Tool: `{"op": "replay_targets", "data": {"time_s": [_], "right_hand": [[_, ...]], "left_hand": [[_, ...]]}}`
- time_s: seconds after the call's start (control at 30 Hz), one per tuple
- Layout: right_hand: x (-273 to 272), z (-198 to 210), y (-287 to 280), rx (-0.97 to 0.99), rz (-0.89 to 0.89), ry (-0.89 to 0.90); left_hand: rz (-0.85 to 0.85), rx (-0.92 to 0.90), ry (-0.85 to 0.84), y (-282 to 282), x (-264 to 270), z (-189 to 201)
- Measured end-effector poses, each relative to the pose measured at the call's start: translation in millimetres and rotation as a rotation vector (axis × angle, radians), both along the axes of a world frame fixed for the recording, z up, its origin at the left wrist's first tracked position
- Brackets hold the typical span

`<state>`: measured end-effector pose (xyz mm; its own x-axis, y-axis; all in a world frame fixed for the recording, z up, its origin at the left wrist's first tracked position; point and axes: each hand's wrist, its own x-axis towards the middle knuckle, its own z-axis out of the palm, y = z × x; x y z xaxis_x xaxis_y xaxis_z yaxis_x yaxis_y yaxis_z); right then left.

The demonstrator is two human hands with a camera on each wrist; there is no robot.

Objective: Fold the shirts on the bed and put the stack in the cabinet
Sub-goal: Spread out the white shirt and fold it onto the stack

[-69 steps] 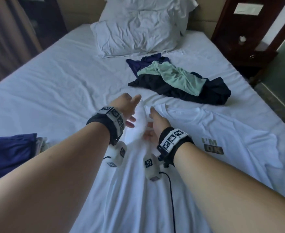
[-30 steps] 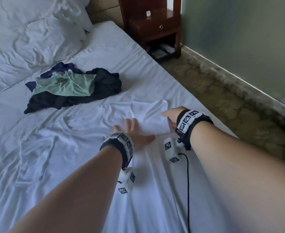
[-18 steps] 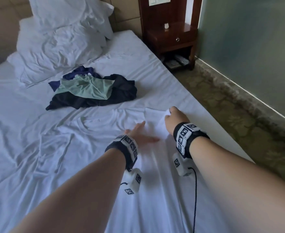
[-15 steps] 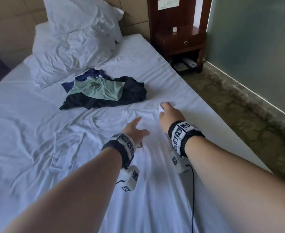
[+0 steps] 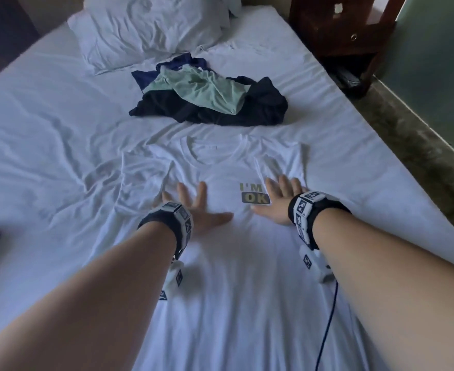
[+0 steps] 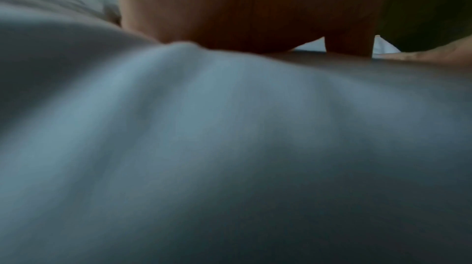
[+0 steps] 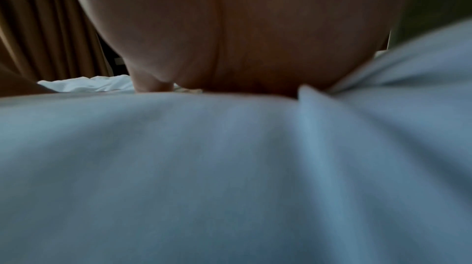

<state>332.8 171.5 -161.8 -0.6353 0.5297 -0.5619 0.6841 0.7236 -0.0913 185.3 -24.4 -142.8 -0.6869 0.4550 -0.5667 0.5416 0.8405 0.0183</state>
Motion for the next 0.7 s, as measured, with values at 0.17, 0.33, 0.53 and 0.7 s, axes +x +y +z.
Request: {"op": "replay_targets", "data": {"time_s": [0.17,0.33,0.53,0.7], "right_hand": [[-2,-4,-1,-0.058,-0.052,-0.023],[-4,0,-6,0.011,-0.066,0.026],[57,41,-22,0.142,-0.259,0.359],[174,45,-75,0.019,-0.583,0.258]], "left_hand": [[0.001,-0.026,-0.021,3,-8,-9],[-0.001,0.050,-0.005,-1,-7,-10],[0.330,0.630,-0.051,-88,7,28],[0.580,0.381,0.090,-208,31,37]]}}
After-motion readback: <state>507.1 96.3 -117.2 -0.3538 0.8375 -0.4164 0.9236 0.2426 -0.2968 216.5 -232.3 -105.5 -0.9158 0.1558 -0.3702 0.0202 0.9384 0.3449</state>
